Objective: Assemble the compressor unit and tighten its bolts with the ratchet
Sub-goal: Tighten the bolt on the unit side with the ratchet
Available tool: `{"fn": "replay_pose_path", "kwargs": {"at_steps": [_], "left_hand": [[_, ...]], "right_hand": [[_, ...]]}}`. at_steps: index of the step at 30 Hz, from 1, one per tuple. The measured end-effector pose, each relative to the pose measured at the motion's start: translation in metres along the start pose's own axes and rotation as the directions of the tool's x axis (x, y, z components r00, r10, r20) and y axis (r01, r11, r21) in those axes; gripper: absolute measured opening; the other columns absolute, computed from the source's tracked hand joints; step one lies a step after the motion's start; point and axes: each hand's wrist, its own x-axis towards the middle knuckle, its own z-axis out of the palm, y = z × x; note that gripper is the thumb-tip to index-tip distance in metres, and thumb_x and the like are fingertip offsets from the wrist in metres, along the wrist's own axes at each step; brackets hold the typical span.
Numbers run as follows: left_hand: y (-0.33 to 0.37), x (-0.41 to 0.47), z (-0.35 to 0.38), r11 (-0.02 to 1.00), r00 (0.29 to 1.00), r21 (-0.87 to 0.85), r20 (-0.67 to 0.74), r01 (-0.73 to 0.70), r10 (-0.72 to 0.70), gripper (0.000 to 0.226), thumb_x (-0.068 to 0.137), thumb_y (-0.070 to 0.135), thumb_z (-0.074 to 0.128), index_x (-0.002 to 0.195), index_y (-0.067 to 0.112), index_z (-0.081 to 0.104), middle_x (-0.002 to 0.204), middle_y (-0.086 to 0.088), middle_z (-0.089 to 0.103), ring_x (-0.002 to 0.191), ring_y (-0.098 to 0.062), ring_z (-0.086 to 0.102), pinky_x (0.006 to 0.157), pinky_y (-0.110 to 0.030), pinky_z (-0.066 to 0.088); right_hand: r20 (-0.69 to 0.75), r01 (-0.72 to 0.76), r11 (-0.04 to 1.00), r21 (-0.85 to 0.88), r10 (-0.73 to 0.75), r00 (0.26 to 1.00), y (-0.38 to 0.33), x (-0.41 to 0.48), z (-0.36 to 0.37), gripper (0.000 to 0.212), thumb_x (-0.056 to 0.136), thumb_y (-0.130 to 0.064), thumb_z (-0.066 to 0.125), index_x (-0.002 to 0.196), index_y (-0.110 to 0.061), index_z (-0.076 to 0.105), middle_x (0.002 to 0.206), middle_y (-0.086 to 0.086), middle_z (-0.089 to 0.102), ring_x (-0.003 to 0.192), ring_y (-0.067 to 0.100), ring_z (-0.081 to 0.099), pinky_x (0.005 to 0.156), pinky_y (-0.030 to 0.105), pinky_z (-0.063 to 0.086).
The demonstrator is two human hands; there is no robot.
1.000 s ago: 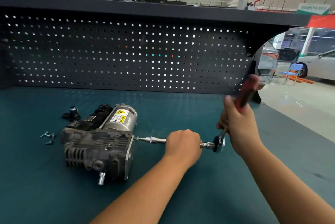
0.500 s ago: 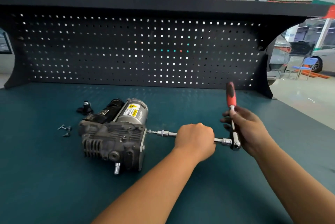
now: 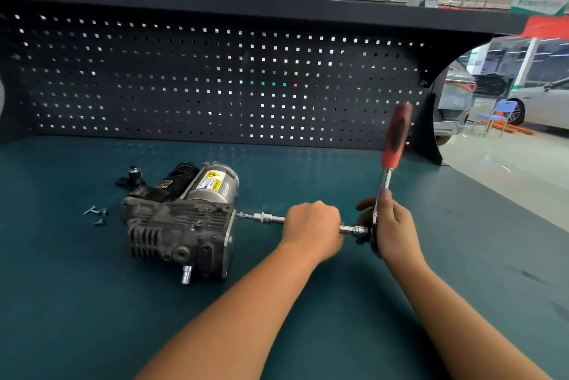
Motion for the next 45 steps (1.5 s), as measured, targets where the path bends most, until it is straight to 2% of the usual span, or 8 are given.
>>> {"fn": "replay_pose_path", "kwargs": {"at_steps": [6,12,16,20,25,33,41,45], "left_hand": [[0.011,-0.006,0.005,0.999,0.999,0.017,-0.033,0.033,-0.033,0.016,0.091,0.023,0.051,0.085,0.015,0.065,0.086,-0.007,0.066,0.081,-0.032,0.063,0.048,-0.028,0.019],[0.005,-0.002,-0.001,0.999,0.997,0.047,0.075,-0.023,0.02,0.015,0.084,0.015,0.051,0.088,0.017,0.066,0.084,-0.006,0.064,0.063,-0.028,0.046,0.047,-0.025,0.021],[0.004,-0.003,-0.003,0.999,0.997,0.045,0.07,-0.023,0.02,0.014,0.086,0.018,0.05,0.086,0.016,0.064,0.085,-0.007,0.063,0.065,-0.029,0.047,0.054,-0.028,0.027],[0.007,-0.009,-0.001,1.0,1.0,0.015,0.019,-0.025,0.025,0.014,0.088,0.021,0.052,0.083,0.015,0.064,0.082,-0.008,0.064,0.076,-0.033,0.061,0.046,-0.026,0.019],[0.008,-0.009,0.004,0.999,0.999,0.035,0.033,-0.029,0.028,0.015,0.089,0.023,0.05,0.083,0.016,0.063,0.087,-0.008,0.066,0.077,-0.032,0.061,0.051,-0.027,0.023],[0.001,0.006,0.0,1.0,1.0,0.015,-0.015,0.01,-0.01,0.019,0.09,0.029,0.051,0.082,0.015,0.062,0.083,-0.008,0.064,0.064,-0.03,0.045,0.051,-0.028,0.025],[0.005,-0.006,0.012,0.999,0.99,-0.027,-0.137,-0.022,0.019,0.03,0.094,0.033,0.046,0.08,0.013,0.063,0.082,-0.01,0.066,0.076,-0.034,0.061,0.054,-0.03,0.021],[0.003,-0.002,0.012,0.999,0.994,0.019,-0.099,-0.049,0.051,0.032,0.097,0.032,0.042,0.085,0.014,0.066,0.084,-0.009,0.067,0.074,-0.033,0.06,0.053,-0.029,0.023]], "right_hand": [[0.125,-0.306,0.952,-0.031,0.307,0.943,0.0,0.012,-0.001,0.031,0.099,-0.023,0.036,0.085,-0.003,0.055,0.047,0.003,0.051,0.032,0.014,0.041,0.031,0.015,0.023],[0.104,0.223,0.972,-0.067,-0.216,0.971,0.013,-0.006,-0.017,0.022,0.099,-0.012,0.041,0.082,-0.018,0.053,0.075,0.007,0.055,0.065,0.014,0.049,0.058,0.019,0.044],[0.063,0.286,0.954,-0.093,-0.281,0.958,0.016,-0.015,-0.016,0.024,0.099,-0.01,0.041,0.089,-0.028,0.054,0.079,0.004,0.06,0.072,0.015,0.057,0.065,0.017,0.047],[0.001,0.066,0.995,-0.08,-0.066,0.998,0.009,-0.006,-0.004,0.027,0.101,-0.024,0.038,0.083,-0.017,0.057,0.059,0.008,0.051,0.04,0.015,0.045,0.037,0.021,0.037],[0.091,-0.257,0.936,-0.241,0.286,0.954,0.014,0.005,-0.006,0.035,0.097,-0.031,0.042,0.081,-0.007,0.062,0.055,0.008,0.057,0.037,0.019,0.043,0.04,0.022,0.034],[0.049,0.284,0.958,0.037,-0.285,0.957,0.021,-0.009,-0.011,0.028,0.096,0.002,0.043,0.089,-0.023,0.055,0.084,0.0,0.059,0.071,0.004,0.053,0.068,0.014,0.046],[-0.021,-0.201,0.977,-0.074,0.2,0.98,0.014,0.006,-0.001,0.039,0.094,-0.034,0.049,0.066,-0.008,0.062,0.046,-0.001,0.051,0.035,0.01,0.037,0.04,0.024,0.03],[0.053,-0.112,0.994,-0.004,0.112,0.992,0.018,-0.001,-0.009,0.03,0.097,-0.027,0.048,0.083,-0.01,0.068,0.056,-0.001,0.053,0.041,0.009,0.041,0.042,0.022,0.035]]}}
